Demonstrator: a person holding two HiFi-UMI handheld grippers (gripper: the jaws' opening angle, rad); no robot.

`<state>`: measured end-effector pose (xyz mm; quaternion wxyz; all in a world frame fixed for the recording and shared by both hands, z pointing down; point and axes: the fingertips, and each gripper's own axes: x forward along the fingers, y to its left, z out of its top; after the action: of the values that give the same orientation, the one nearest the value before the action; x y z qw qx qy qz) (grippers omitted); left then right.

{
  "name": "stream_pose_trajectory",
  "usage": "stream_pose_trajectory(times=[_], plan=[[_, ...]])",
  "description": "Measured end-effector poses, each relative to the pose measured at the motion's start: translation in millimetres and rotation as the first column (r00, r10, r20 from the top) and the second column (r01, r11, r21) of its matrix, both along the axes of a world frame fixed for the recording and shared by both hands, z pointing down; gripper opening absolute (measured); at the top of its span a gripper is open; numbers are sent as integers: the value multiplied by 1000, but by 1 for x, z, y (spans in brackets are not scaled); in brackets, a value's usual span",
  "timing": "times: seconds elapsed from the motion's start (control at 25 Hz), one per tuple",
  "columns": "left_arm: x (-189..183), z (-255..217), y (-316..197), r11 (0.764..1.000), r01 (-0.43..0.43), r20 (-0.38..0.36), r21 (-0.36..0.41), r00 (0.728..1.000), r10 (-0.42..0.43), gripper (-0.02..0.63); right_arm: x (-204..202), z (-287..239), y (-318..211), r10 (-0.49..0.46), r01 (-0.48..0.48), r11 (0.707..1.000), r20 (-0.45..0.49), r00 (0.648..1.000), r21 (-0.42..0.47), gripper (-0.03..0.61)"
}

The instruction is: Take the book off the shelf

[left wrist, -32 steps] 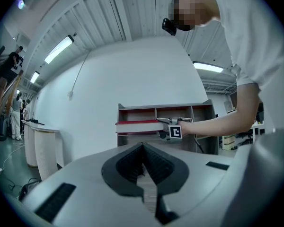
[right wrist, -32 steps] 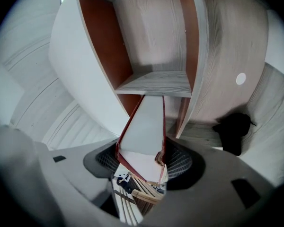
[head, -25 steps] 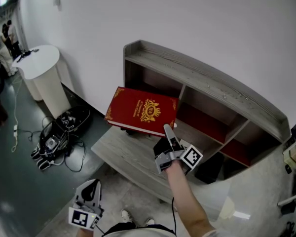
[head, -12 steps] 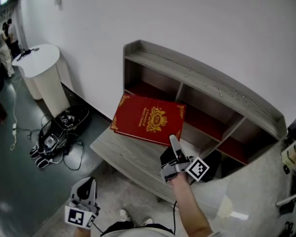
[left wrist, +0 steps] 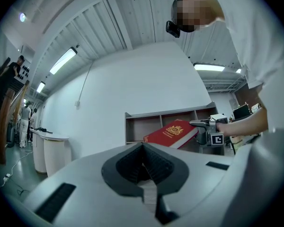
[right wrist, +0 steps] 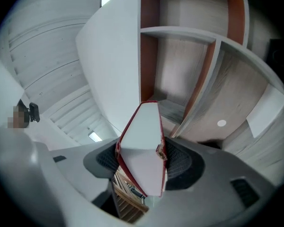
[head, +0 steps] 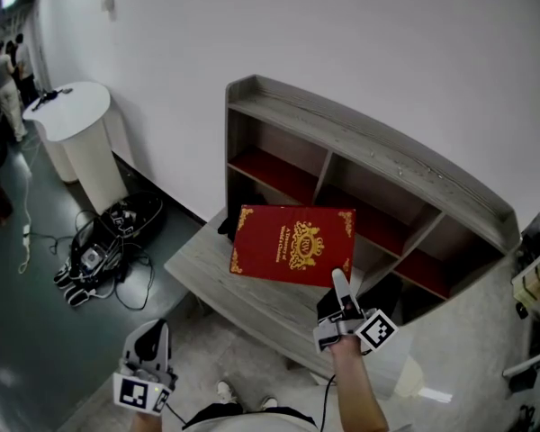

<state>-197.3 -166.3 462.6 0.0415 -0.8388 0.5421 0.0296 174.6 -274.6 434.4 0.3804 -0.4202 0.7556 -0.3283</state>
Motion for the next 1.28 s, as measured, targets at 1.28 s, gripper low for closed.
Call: stream_pose_trajectory(times=[1.28], plan=[[-65, -27, 27, 981, 188, -32, 39, 982, -187, 15, 117, -61, 116, 341, -319, 939, -217, 915, 129, 262]])
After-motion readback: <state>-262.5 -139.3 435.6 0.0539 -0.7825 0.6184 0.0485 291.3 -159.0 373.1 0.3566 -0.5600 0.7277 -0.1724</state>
